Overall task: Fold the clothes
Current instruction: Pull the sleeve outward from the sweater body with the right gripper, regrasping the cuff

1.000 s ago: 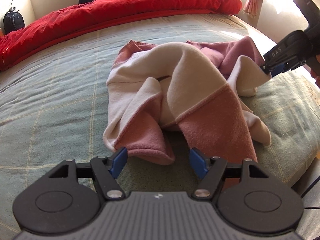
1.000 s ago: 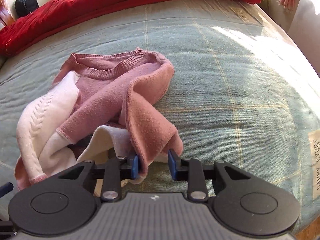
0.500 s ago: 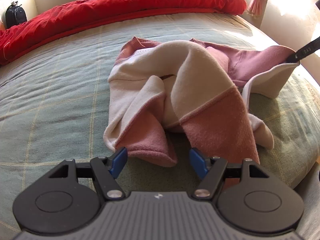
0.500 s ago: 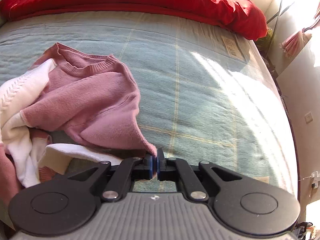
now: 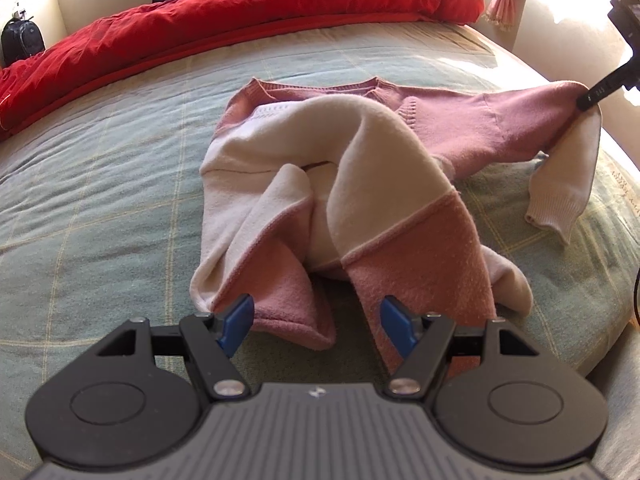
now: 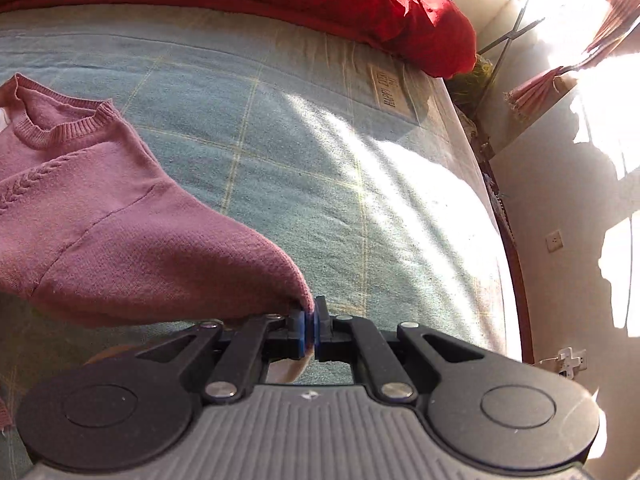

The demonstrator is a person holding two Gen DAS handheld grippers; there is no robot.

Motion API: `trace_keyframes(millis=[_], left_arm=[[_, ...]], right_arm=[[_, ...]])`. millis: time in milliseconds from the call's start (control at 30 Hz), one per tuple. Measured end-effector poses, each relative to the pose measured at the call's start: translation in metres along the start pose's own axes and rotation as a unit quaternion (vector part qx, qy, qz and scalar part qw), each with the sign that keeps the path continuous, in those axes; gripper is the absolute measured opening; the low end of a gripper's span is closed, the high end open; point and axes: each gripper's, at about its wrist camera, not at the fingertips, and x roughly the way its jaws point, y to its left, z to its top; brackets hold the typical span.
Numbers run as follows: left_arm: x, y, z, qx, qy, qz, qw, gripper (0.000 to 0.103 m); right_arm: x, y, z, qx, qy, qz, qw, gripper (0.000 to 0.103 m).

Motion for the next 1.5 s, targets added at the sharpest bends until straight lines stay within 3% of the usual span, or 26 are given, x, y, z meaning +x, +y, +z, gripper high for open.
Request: trace_keyframes(millis=[267,433,533,633,933,1000,1067,1167,1333,1500], left_arm=[[0.002,0.003,0.004,-0.003,0.001,0.003,1.0000,0.071],[0.003,0.008,0.004,-0.011,0.004,0.004,0.9999,0.071],[0.005,0.010,0.006,-0.009,0.006,0.005,0.9999,0.071],[0.004,0.010,0.010,-0.002,0.006,0.001,1.0000,0.071],[-0.009,0.005,0.031,0.029,-0.016,-0.005,0.9994,0.075],[-0.012,0.004,0.035,0.030,-0.022,-0.009,0.9993,0.075],[-0.012,0.004,0.040,0.026,-0.023,-0.019,0.9992,0.075],[-0.007,0.002,0.045,0.023,-0.023,-0.021,0.9992,0.075],[0.000,0.001,0.047,0.019,-0.015,-0.018,0.9996,0.075],[0.006,0.008,0.045,0.008,-0.003,-0.004,1.0000,0.075]], right_arm=[[0.012,-0.011,0.037,-0.018,-0.012,-0.043,0.999,0.004],[0.034,-0.008,0.045,-0.028,0.012,-0.052,0.998,0.004],[0.055,0.007,0.035,-0.058,0.046,-0.026,0.997,0.007],[0.064,0.019,0.025,-0.082,0.059,-0.002,0.995,0.024],[0.027,-0.003,0.066,-0.094,0.026,0.106,0.990,0.048],[0.018,-0.004,0.077,-0.101,0.005,0.122,0.987,0.049],[0.017,-0.002,0.086,-0.096,-0.008,0.153,0.983,0.055],[0.033,0.017,0.093,-0.112,-0.007,0.198,0.974,0.056],[0.091,0.053,0.098,-0.131,0.032,0.223,0.965,0.056],[0.135,0.052,0.094,-0.089,0.063,0.252,0.962,0.057]])
